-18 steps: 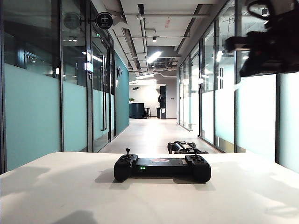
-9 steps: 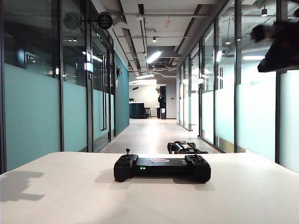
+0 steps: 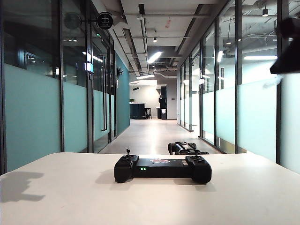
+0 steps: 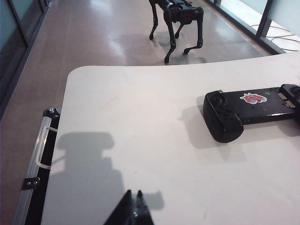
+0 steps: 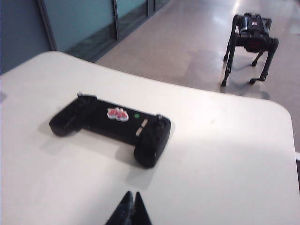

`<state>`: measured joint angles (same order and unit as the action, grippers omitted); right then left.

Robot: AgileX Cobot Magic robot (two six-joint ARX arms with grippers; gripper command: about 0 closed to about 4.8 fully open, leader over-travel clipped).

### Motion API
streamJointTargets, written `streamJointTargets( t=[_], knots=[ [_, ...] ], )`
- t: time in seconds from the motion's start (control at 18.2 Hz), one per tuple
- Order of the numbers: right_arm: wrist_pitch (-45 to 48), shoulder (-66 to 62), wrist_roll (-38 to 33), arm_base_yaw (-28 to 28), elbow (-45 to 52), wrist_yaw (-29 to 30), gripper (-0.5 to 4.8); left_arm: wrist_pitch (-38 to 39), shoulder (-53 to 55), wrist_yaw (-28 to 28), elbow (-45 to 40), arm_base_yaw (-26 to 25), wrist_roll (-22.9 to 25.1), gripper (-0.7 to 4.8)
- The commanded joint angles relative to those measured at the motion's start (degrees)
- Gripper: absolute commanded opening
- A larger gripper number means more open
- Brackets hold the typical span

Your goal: Push the left joystick on the remote control sitting on the white table backward to make the robot dog back up in a straight line until it returns close to you.

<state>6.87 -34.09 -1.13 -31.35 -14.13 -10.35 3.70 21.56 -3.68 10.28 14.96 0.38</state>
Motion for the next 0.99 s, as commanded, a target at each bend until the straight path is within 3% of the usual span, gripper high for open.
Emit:
streamJointTargets(
  t=[0.05,0.33,0.99],
  knots=[
    [-2.05,4.5,0.13,0.13,1.7,0.26,-0.06,-0.7,0.02,-0.02,0.13,-0.02,0.02,-0.05],
    [-5.03,15.78,0.13,1.97,7.58,2.1,-0.06,-0.68,0.02,-0.02,0.13,-0.02,0.02,-0.05],
    [-5.2,30.23,0.13,20.79,13.97,10.1,-0.06,-0.72,0.02,-0.02,0.13,-0.02,0.02,-0.05]
  ],
)
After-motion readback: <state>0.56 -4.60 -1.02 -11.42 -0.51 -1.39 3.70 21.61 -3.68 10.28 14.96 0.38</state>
